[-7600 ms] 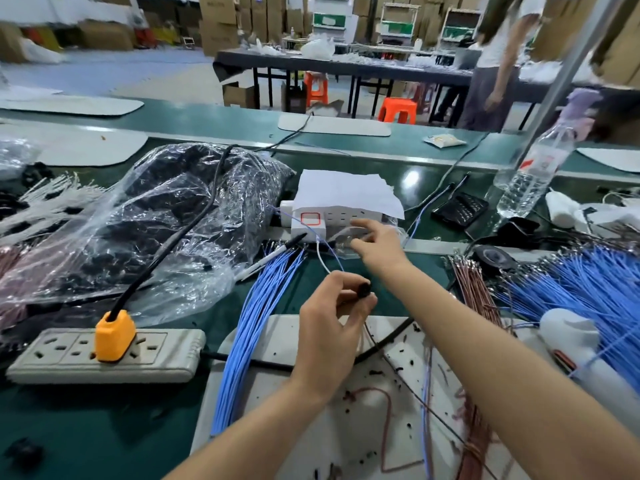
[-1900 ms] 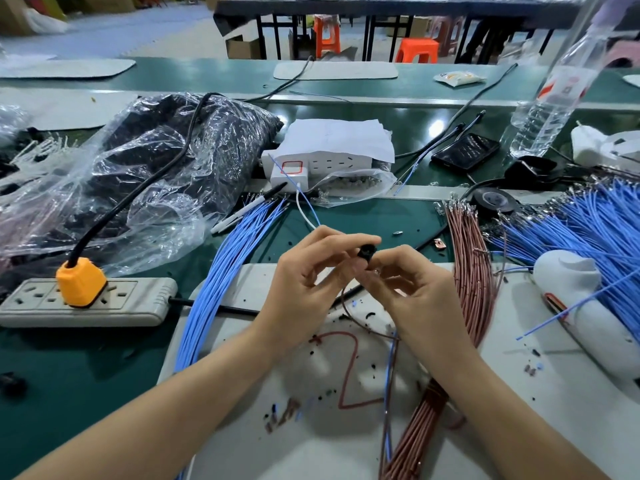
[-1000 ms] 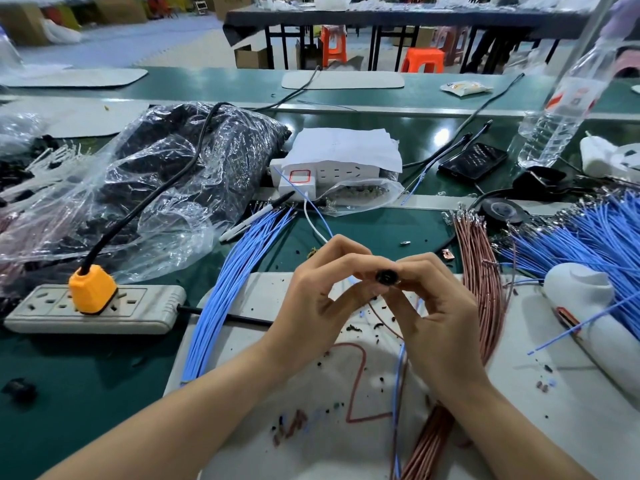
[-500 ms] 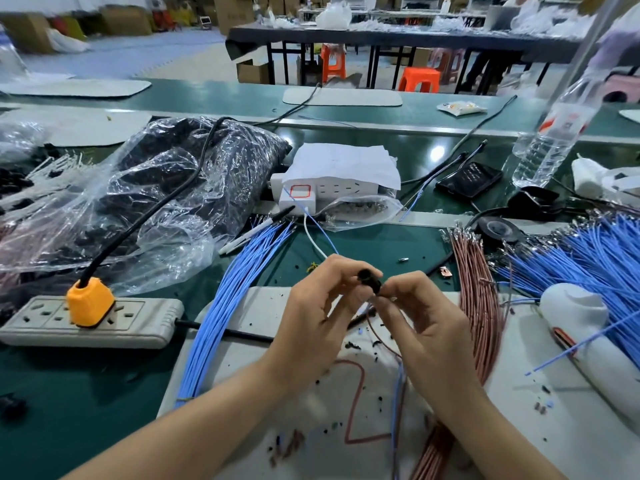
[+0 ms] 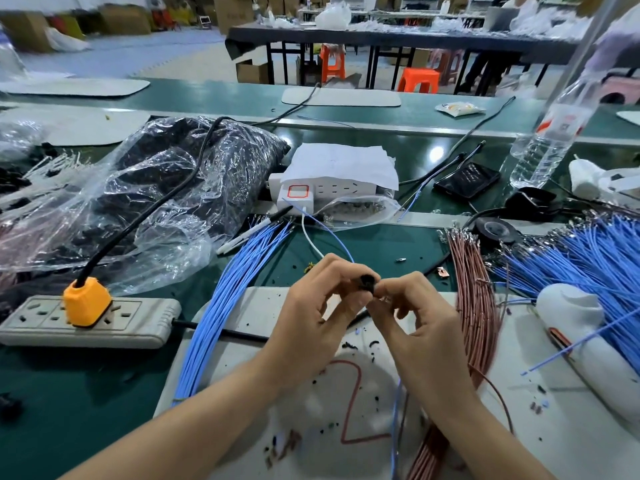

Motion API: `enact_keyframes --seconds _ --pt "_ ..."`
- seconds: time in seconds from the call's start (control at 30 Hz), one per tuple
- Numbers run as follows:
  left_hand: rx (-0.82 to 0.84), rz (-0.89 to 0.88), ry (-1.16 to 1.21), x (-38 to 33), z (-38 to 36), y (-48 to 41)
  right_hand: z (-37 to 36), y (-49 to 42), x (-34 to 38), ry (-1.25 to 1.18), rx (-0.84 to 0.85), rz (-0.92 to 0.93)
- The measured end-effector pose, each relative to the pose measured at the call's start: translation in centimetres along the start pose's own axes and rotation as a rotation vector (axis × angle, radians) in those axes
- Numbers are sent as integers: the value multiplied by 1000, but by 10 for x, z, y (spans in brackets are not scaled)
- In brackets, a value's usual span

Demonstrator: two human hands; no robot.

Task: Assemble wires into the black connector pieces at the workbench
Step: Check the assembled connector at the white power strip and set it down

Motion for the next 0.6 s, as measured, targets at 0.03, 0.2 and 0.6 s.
enact_keyframes --seconds 0.03,0.2,0.6 --pt "-5 -21 -20 -1 0 0 0 0 -1 -4 10 -11" --pt "-27 -57 -53 -3 1 0 -3 0 -4 -131 54 -50" --pt "-39 -127 -137 -4 2 -1 -5 0 -3 -263 55 -90"
Point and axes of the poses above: each hand's wrist, its own y-axis away from the middle knuckle, its own z-axis out of the back of the hand, x = y × z, the point moved 6 cm from there along -y, towards the middle knuckle, and after that the axes turned 4 degrees about -y, right-handed, at the moved point
